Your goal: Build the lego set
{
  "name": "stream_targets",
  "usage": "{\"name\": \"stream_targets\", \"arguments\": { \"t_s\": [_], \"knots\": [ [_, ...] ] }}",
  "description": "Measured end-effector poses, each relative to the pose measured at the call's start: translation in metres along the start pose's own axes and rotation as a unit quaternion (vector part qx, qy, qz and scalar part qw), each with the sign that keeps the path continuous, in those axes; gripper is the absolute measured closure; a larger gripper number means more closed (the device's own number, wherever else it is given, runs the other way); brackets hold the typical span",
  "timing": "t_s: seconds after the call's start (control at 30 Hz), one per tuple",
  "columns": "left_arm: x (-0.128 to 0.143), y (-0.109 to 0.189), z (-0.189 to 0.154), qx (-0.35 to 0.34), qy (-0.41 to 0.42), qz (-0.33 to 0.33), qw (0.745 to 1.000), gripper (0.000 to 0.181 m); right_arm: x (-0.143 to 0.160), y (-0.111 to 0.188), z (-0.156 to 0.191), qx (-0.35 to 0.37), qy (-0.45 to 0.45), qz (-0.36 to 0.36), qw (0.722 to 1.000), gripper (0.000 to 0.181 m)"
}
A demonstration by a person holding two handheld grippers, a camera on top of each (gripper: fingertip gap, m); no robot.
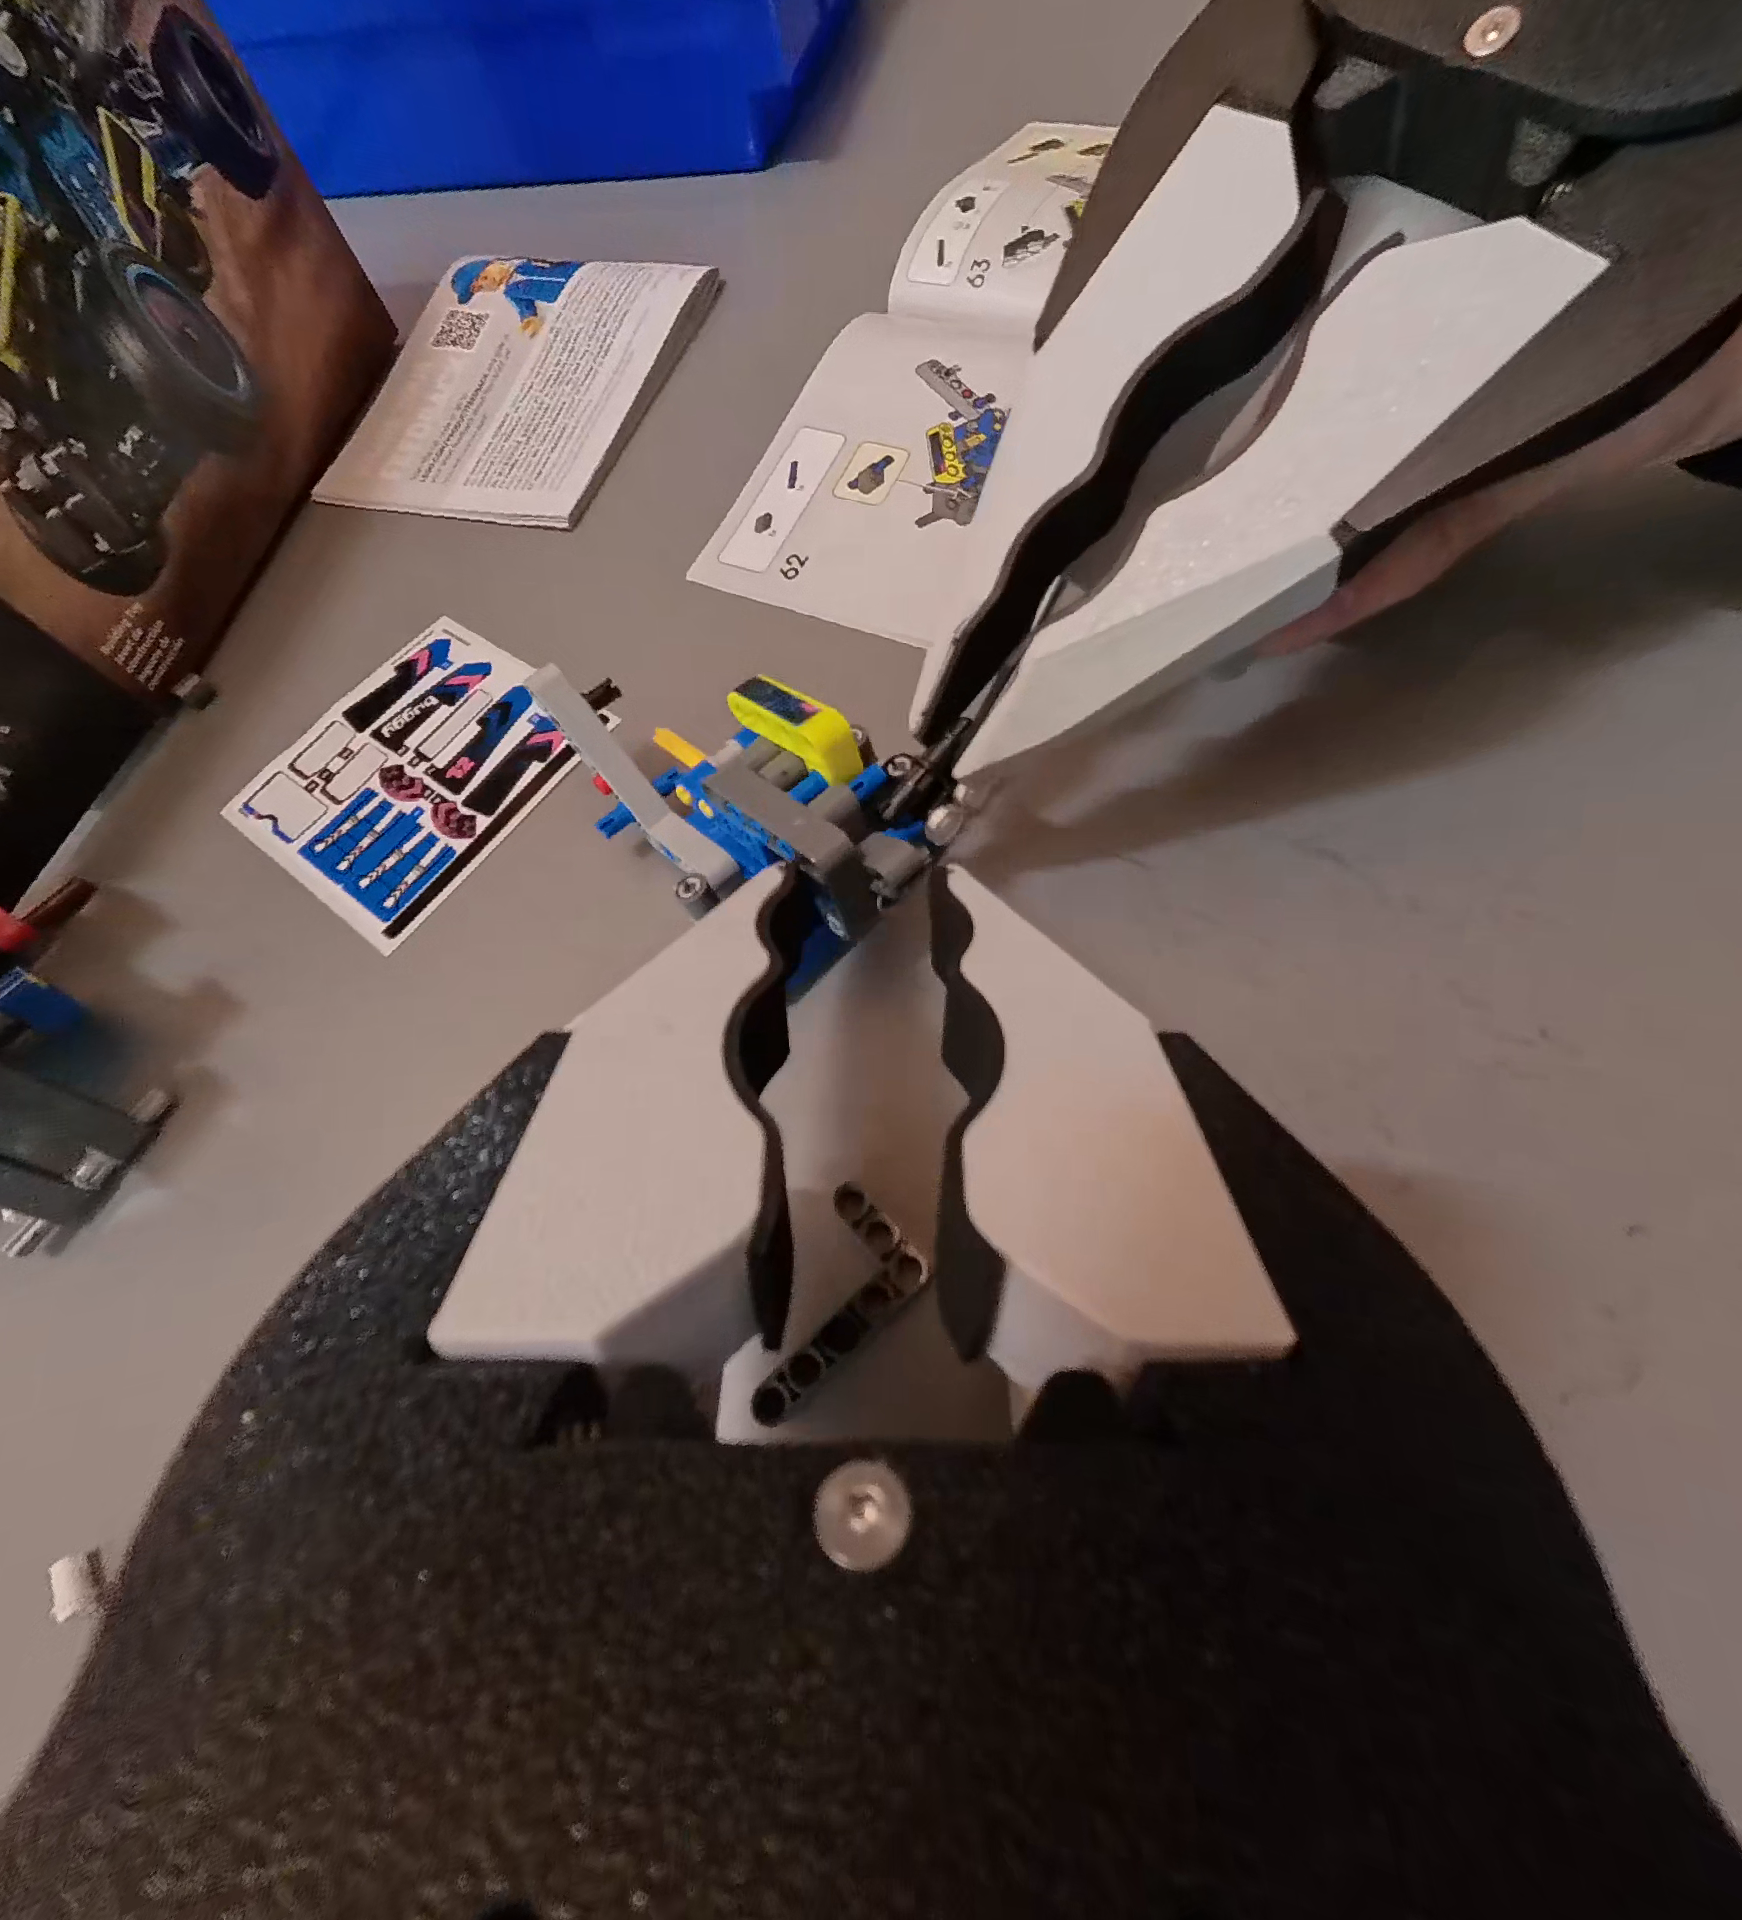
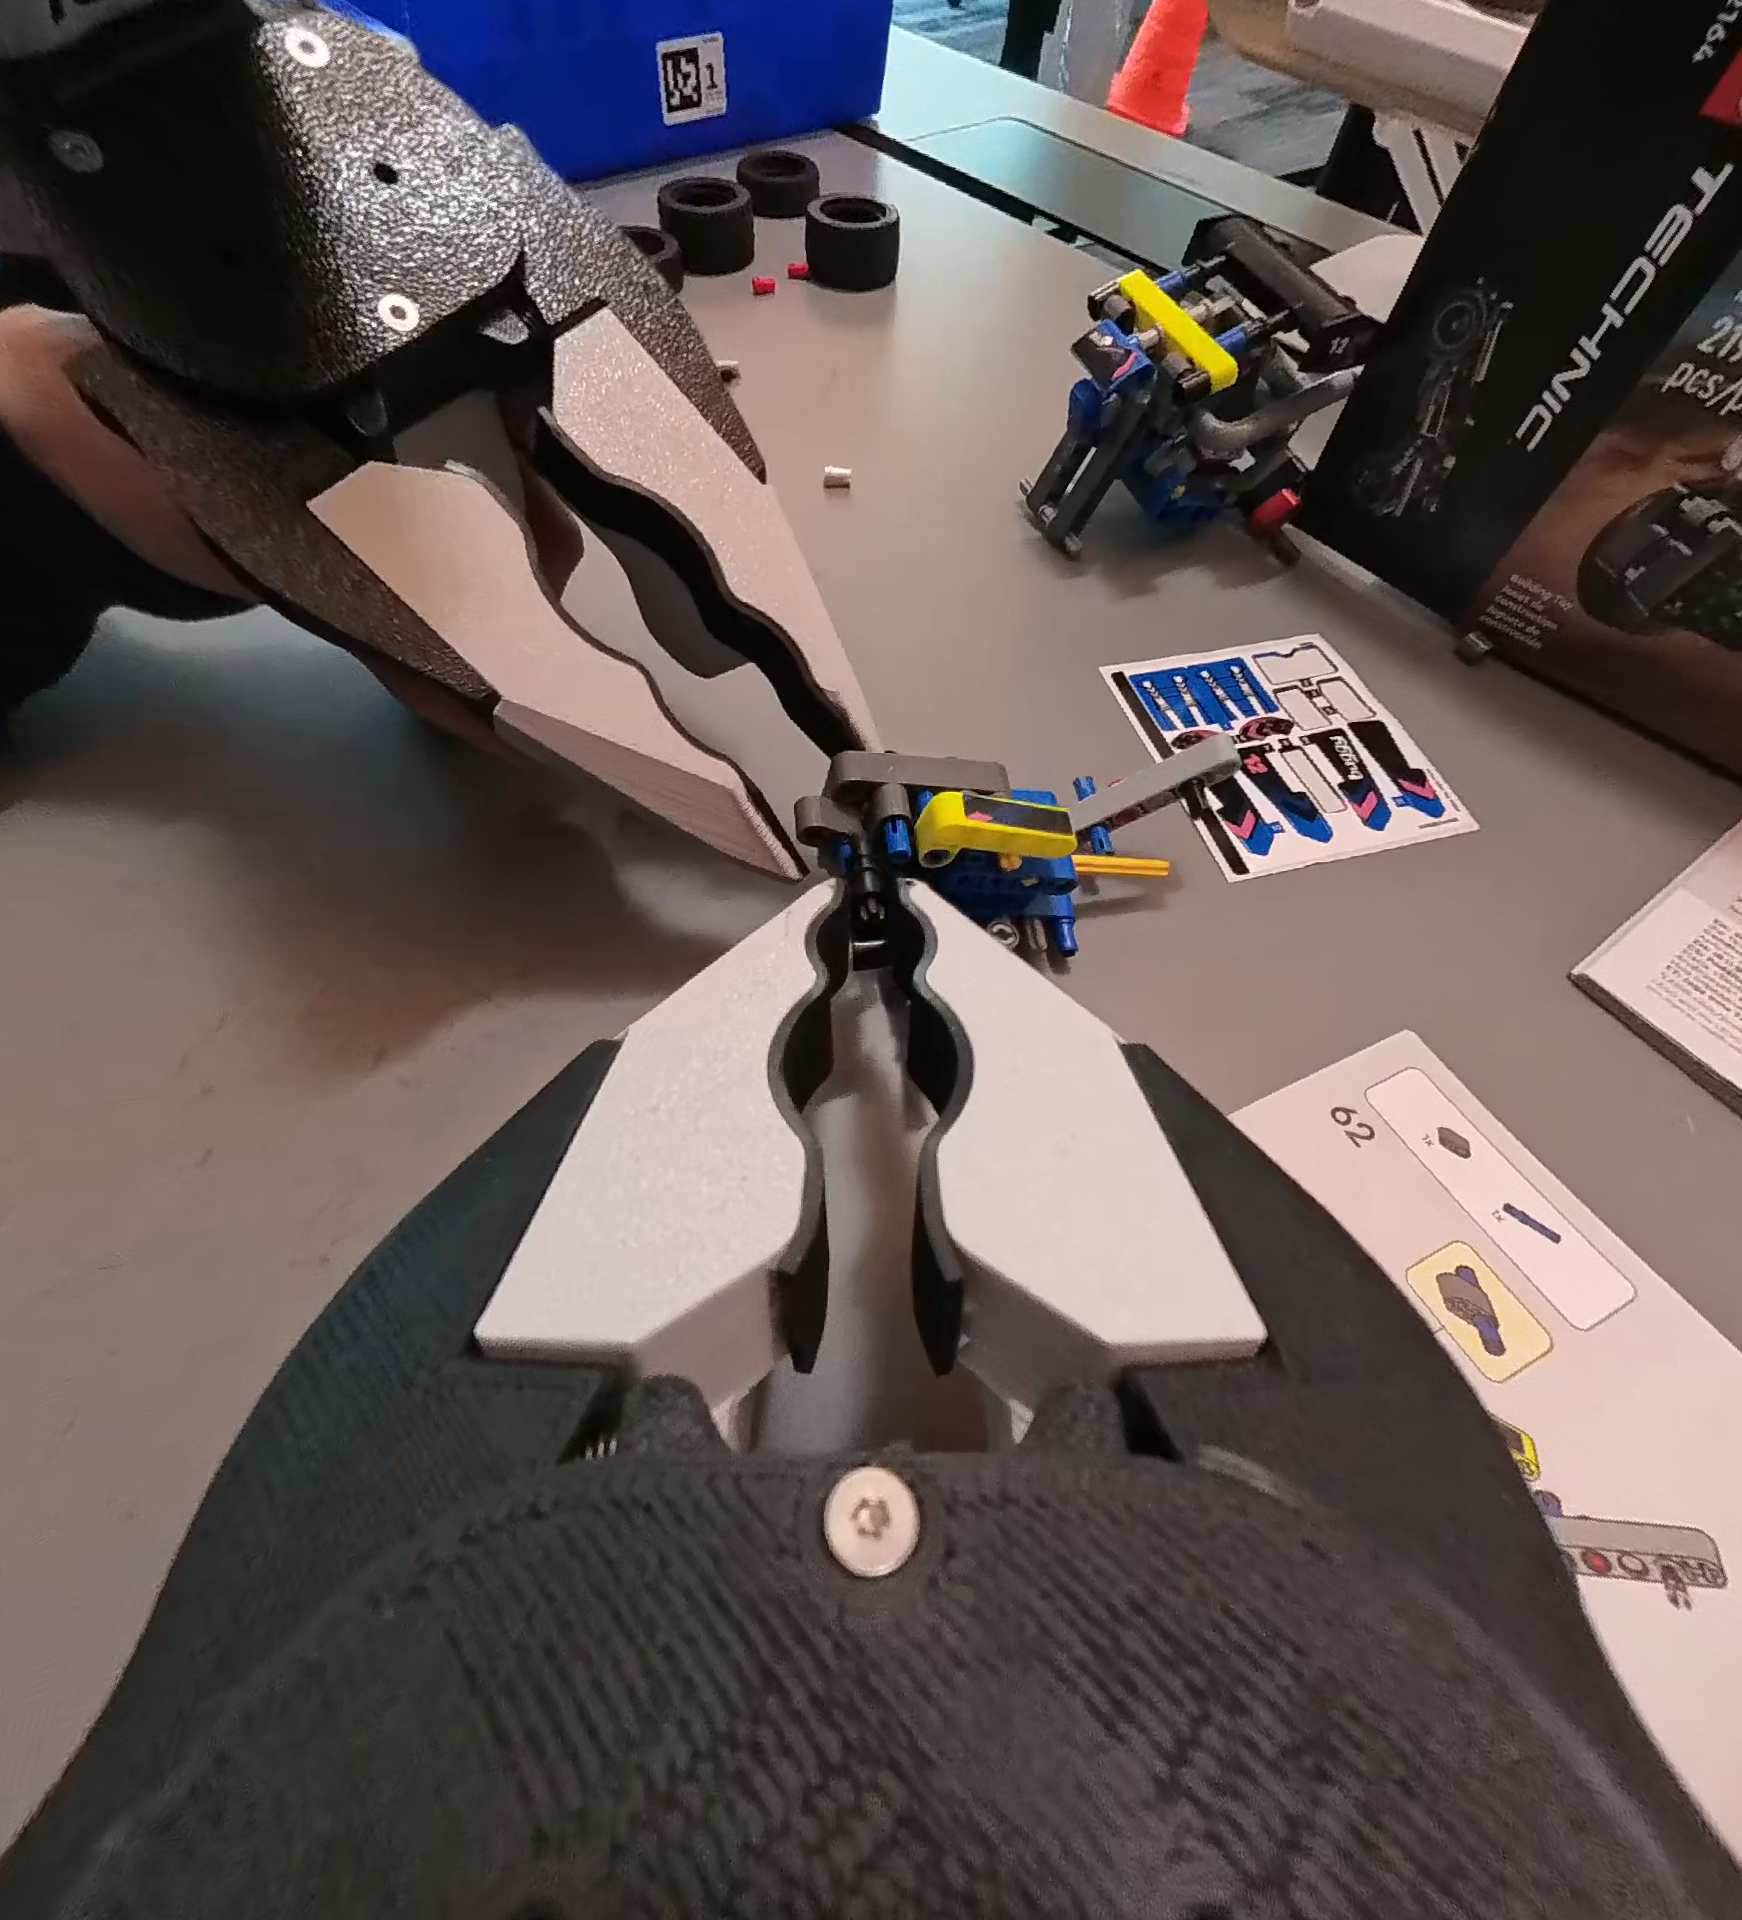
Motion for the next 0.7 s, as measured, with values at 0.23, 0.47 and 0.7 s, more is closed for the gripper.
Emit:
{"name": "stream_targets", "arguments": {
  "t_s": [0.23, 0.47, 0.7],
  "knots": [
    [0.0009, 0.0006, -0.0013, -0.015, -0.005, -0.002, 1.000, 0.160, -0.0031, -0.0005, -0.0038, -0.023, -0.056, -0.019, 0.998, 0.176],
    [-0.0003, 0.0025, -0.0032, -0.023, -0.003, -0.013, 1.000, 0.160, -0.0061, -0.0011, -0.0037, -0.040, -0.104, -0.038, 0.993, 0.176],
    [-0.0003, 0.0024, -0.0043, -0.027, -0.009, -0.012, 1.000, 0.159, -0.0057, -0.0022, -0.0079, -0.030, -0.124, -0.038, 0.991, 0.176]
  ]
}}
Point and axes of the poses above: each gripper's, where its closed fingertips meet, y back along the fingers, x out of its underside, z = x × y across the jaws, the point moved 7 cm from there along y, back along the fingers, and after that the axes turned 3 degrees about y, right-handed, at the moved point
